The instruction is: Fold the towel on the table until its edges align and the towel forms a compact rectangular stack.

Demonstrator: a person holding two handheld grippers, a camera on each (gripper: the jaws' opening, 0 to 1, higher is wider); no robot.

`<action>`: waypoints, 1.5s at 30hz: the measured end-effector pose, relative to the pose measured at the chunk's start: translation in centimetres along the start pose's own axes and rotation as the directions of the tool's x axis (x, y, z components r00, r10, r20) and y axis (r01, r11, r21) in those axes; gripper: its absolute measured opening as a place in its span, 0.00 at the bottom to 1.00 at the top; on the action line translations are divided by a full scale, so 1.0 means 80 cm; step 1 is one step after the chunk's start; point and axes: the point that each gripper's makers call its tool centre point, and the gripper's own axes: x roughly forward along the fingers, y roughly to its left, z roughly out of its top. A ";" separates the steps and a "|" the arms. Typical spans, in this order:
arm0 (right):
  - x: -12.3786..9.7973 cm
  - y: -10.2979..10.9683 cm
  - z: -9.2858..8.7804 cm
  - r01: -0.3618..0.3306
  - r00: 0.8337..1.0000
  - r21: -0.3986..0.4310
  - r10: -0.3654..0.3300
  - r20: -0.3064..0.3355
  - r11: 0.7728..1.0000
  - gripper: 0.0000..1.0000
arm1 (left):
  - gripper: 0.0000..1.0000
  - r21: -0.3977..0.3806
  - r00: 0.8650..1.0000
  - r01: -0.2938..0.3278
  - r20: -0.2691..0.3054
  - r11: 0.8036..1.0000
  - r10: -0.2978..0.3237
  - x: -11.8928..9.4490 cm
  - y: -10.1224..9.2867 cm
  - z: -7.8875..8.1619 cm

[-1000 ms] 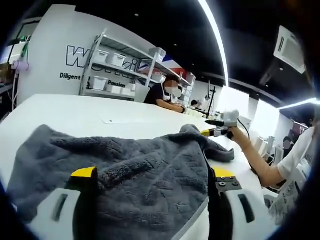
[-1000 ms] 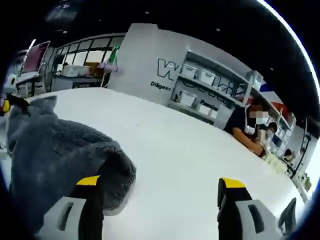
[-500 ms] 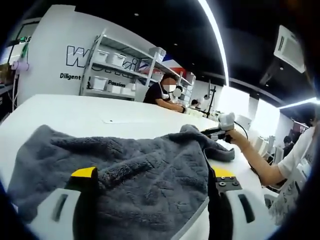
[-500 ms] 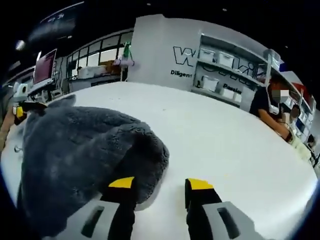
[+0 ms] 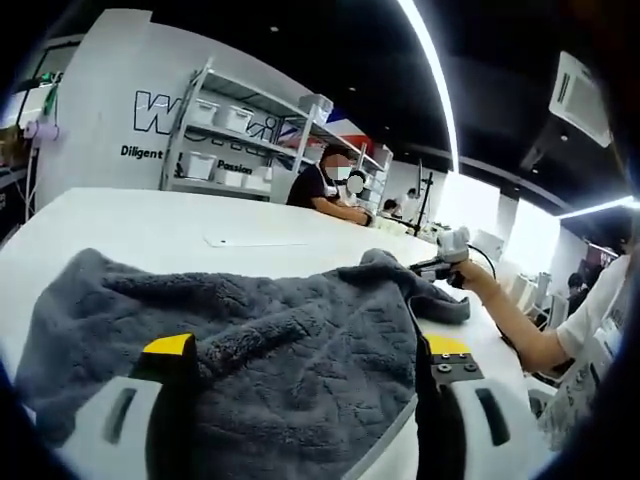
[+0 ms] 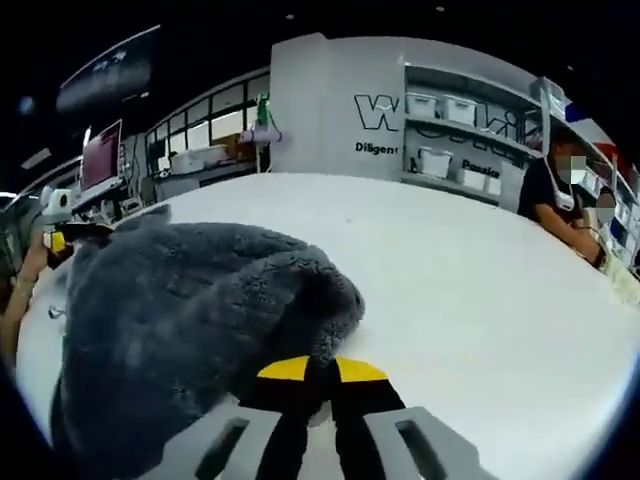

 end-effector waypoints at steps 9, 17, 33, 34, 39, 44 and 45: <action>-0.026 -0.044 0.026 0.222 0.974 -0.131 -0.215 0.067 0.966 0.05 | 0.95 -0.001 1.000 -0.001 0.001 1.000 0.001 0.000 0.003 0.001; -0.056 -0.071 0.065 0.441 0.897 -0.337 -0.410 0.164 0.832 0.05 | 0.95 -0.001 1.000 0.001 -0.001 1.000 -0.001 0.001 0.003 0.001; -0.057 -0.079 0.081 0.533 0.816 -0.619 -0.545 0.193 0.577 0.06 | 0.95 -0.001 1.000 0.000 -0.010 1.000 0.000 0.002 0.003 -0.003; -0.051 -0.083 0.069 0.508 0.828 -0.611 -0.541 0.151 0.607 0.07 | 0.95 -0.001 1.000 0.000 -0.010 1.000 0.000 0.002 0.002 -0.003; -0.043 -0.089 0.056 0.494 0.837 -0.585 -0.535 0.118 0.644 0.12 | 0.95 -0.003 1.000 0.001 -0.007 1.000 -0.001 0.001 0.002 -0.002; -0.050 -0.091 0.058 0.525 0.827 -0.517 -0.548 0.124 0.676 0.37 | 0.95 -0.007 1.000 -0.002 0.000 1.000 0.002 0.000 0.004 0.000; -0.052 -0.092 0.059 0.533 0.827 -0.489 -0.547 0.129 0.691 0.39 | 0.95 -0.008 1.000 -0.004 0.001 1.000 0.004 -0.001 0.004 0.001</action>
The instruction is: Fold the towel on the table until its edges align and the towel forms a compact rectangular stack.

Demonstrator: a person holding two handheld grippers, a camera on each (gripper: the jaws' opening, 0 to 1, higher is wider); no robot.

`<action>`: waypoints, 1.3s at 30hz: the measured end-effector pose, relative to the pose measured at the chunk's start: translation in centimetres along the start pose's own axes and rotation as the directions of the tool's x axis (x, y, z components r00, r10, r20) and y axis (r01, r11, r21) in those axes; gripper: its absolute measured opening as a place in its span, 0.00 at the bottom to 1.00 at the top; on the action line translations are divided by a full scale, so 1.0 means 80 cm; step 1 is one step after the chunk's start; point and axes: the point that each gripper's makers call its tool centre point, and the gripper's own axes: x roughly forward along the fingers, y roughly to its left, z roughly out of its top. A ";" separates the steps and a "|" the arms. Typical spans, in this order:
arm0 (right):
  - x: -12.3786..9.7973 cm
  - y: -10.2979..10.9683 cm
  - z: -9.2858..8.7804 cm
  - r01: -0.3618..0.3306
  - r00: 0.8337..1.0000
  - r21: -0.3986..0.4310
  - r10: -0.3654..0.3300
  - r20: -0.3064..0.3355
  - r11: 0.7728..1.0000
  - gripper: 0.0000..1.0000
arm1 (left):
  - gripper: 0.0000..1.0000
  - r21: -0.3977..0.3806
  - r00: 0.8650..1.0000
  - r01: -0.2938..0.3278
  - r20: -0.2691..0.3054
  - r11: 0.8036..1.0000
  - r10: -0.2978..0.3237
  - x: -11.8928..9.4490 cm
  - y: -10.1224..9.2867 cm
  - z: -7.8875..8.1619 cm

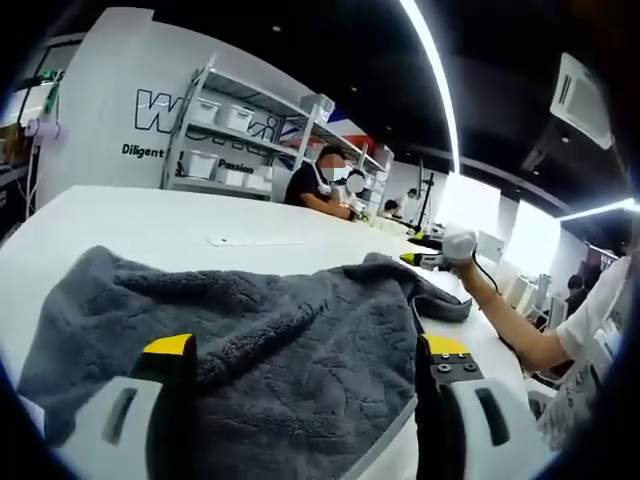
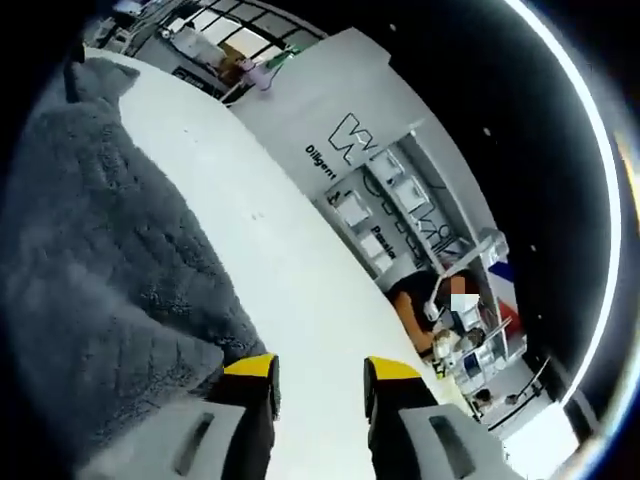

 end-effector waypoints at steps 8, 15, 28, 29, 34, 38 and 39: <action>-0.011 -0.013 0.007 -0.069 0.995 0.303 0.042 0.095 0.950 0.54 | 0.95 -0.002 1.000 -0.011 0.004 1.000 0.011 -0.001 0.004 0.001; -0.011 0.002 0.015 -0.188 0.979 0.391 0.138 0.151 0.901 0.78 | 0.95 0.009 1.000 -0.023 0.018 1.000 0.022 -0.002 0.009 0.004; -0.014 0.045 0.030 -0.395 0.918 0.478 0.323 0.229 0.785 0.99 | 0.97 0.059 0.993 -0.092 0.077 0.994 0.087 -0.020 0.036 0.021; -0.014 0.047 0.033 -0.404 0.914 0.487 0.327 0.239 0.774 0.99 | 0.97 0.066 0.993 -0.093 0.078 0.994 0.088 -0.019 0.037 0.022; -0.015 0.054 0.037 -0.426 0.905 0.483 0.345 0.250 0.766 0.99 | 0.97 0.091 0.993 -0.081 0.093 0.993 0.073 -0.015 0.032 0.027; -0.015 0.053 0.035 -0.423 0.906 0.488 0.342 0.249 0.763 0.99 | 0.97 0.063 0.988 -0.118 0.108 0.991 0.111 -0.019 0.045 0.034; -0.016 0.054 0.036 -0.428 0.903 0.494 0.345 0.255 0.757 0.99 | 0.97 0.050 0.985 -0.129 0.119 0.990 0.122 -0.022 0.048 0.040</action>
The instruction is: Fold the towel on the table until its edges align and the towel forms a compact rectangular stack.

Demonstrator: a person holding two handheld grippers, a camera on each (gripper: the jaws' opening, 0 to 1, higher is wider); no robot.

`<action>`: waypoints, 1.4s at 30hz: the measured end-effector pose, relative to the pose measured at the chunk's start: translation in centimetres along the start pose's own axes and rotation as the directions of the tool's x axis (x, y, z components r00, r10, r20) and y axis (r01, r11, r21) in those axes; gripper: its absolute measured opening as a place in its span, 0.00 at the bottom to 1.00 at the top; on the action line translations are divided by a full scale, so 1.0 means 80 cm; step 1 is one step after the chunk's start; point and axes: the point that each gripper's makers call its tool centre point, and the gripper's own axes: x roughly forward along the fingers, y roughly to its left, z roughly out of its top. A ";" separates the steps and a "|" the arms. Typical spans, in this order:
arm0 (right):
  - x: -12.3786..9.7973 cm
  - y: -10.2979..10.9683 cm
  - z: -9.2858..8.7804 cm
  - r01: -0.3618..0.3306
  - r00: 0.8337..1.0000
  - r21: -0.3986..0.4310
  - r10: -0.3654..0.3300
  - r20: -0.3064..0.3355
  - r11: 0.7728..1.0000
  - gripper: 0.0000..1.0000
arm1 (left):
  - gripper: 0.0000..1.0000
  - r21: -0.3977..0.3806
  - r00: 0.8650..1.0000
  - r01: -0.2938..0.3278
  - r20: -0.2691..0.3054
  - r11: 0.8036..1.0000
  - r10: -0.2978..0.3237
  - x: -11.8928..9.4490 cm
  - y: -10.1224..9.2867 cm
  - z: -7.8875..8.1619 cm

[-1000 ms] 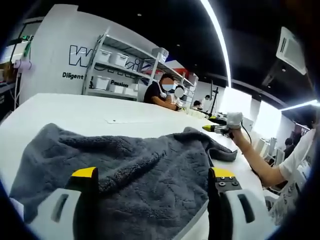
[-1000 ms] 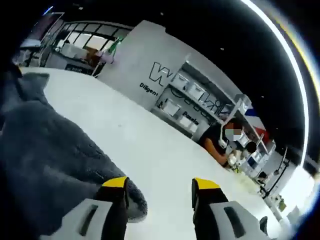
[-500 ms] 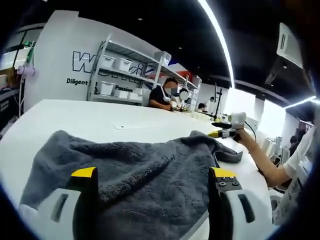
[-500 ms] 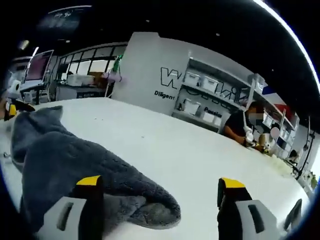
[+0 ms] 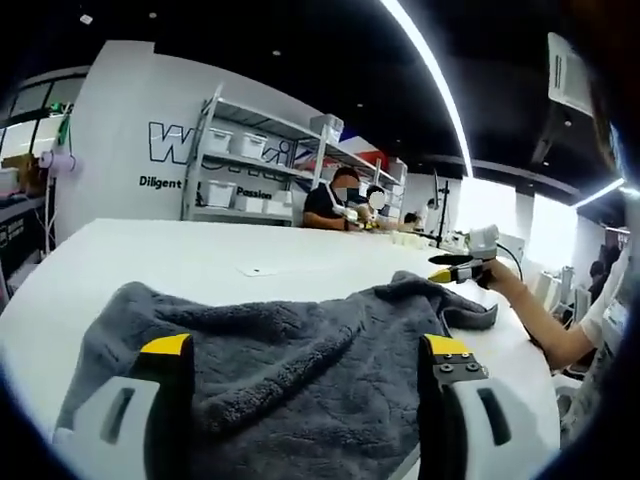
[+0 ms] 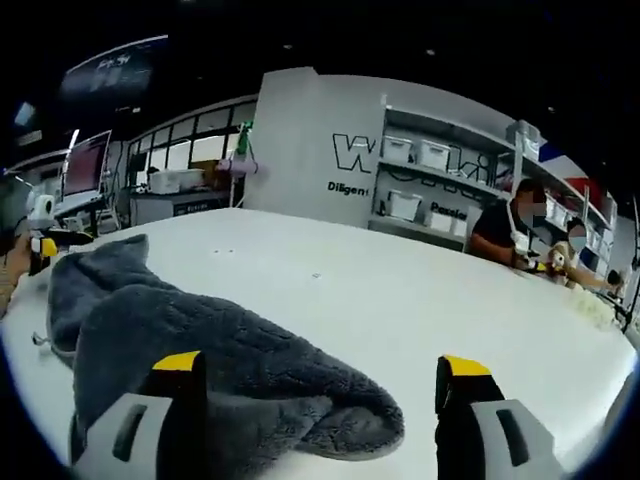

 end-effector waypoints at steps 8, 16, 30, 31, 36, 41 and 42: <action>0.003 0.012 0.003 -0.031 0.999 0.022 0.031 0.011 0.999 0.99 | 0.93 -0.018 0.996 -0.090 -0.005 0.996 0.090 0.010 0.038 0.036; 0.008 0.031 0.005 -0.069 0.998 0.014 0.069 0.005 0.998 0.99 | 0.87 -0.001 0.983 -0.182 -0.027 0.983 0.182 0.048 0.082 0.060; 0.009 0.027 0.005 -0.092 0.996 0.086 0.090 0.031 0.992 0.95 | 0.71 0.098 0.930 -0.277 -0.225 0.956 0.292 0.115 0.142 0.026; 0.009 0.029 0.006 -0.101 0.995 0.086 0.099 0.034 0.991 0.95 | 0.70 0.100 0.926 -0.275 -0.239 0.956 0.291 0.120 0.145 0.025; 0.009 0.031 0.006 -0.106 0.994 0.082 0.103 0.032 0.991 0.95 | 0.67 0.054 0.917 -0.264 -0.295 0.963 0.268 0.136 0.153 0.011; 0.005 0.032 0.010 -0.111 0.993 0.089 0.107 0.045 0.990 0.95 | 0.62 0.075 0.893 -0.274 -0.351 0.959 0.283 0.133 0.164 -0.013; 0.003 0.034 0.009 -0.113 0.993 0.088 0.110 0.045 0.990 0.95 | 0.60 0.077 0.889 -0.276 -0.358 0.958 0.285 0.132 0.166 -0.017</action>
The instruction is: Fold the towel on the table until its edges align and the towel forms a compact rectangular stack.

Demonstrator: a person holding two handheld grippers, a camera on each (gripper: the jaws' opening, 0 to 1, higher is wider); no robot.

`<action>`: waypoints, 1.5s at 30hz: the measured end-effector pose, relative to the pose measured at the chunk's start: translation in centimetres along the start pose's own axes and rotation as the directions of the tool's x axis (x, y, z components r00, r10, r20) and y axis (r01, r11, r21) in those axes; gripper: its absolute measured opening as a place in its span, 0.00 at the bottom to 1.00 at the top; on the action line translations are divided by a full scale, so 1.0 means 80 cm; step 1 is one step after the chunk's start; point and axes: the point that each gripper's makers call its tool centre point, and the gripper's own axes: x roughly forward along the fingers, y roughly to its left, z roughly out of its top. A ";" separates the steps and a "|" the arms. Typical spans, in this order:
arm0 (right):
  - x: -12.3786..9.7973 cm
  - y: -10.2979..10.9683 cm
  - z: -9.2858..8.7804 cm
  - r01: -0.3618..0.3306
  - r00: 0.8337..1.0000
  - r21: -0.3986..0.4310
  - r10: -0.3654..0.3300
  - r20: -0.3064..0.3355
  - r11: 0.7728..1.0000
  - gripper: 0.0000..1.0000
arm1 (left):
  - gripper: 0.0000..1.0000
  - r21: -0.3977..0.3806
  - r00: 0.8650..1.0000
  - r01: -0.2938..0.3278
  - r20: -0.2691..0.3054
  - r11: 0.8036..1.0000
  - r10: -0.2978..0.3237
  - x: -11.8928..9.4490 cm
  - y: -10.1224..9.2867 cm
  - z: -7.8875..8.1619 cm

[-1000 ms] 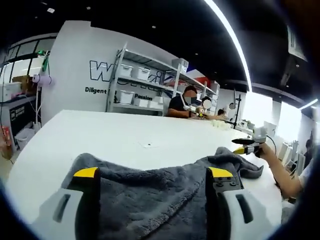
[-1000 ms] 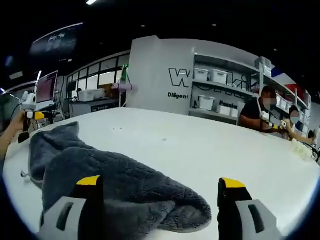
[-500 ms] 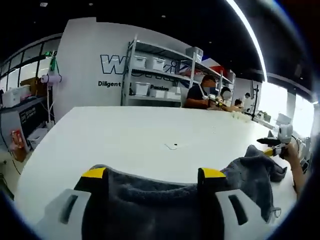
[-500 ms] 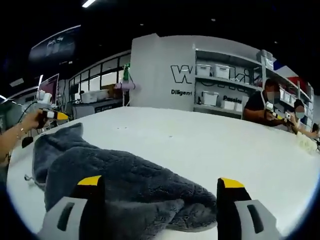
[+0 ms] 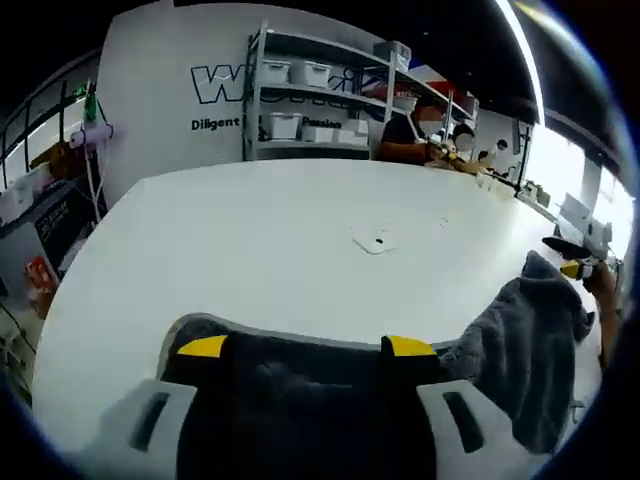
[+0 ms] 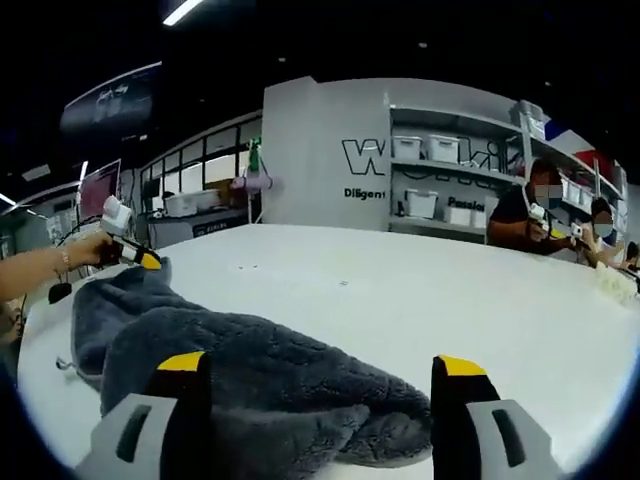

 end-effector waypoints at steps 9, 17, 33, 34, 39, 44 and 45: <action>-0.007 -0.005 -0.001 0.013 1.000 0.023 -0.013 0.010 1.000 0.94 | 0.54 0.018 0.997 -0.068 -0.034 0.997 0.069 0.009 0.007 -0.018; -0.009 0.005 -0.002 -0.002 1.000 0.019 0.002 0.010 1.000 0.94 | 0.17 0.027 0.995 -0.104 -0.001 0.994 0.104 0.007 0.012 -0.017; -0.011 0.007 -0.011 -0.014 1.000 0.023 0.014 -0.004 1.000 0.94 | 0.07 0.142 0.976 -0.200 0.113 0.969 0.185 -0.017 0.009 0.011; -0.012 0.007 -0.011 -0.014 1.000 0.023 0.014 -0.003 1.000 0.94 | 0.07 0.155 0.973 -0.213 0.125 0.965 0.195 -0.020 0.011 0.014; -0.013 0.006 -0.011 -0.015 1.000 0.019 0.015 -0.002 1.000 0.94 | 0.07 0.173 0.954 -0.273 0.176 0.946 0.244 -0.038 0.023 0.032; -0.011 0.004 -0.012 -0.015 1.000 0.020 0.015 -0.010 1.000 0.94 | 0.07 0.151 0.930 -0.340 0.202 0.928 0.308 -0.055 0.040 0.041; -0.010 0.004 -0.012 -0.017 1.000 0.017 0.017 -0.010 1.000 0.94 | 0.07 0.147 0.925 -0.353 0.203 0.924 0.321 -0.057 0.045 0.042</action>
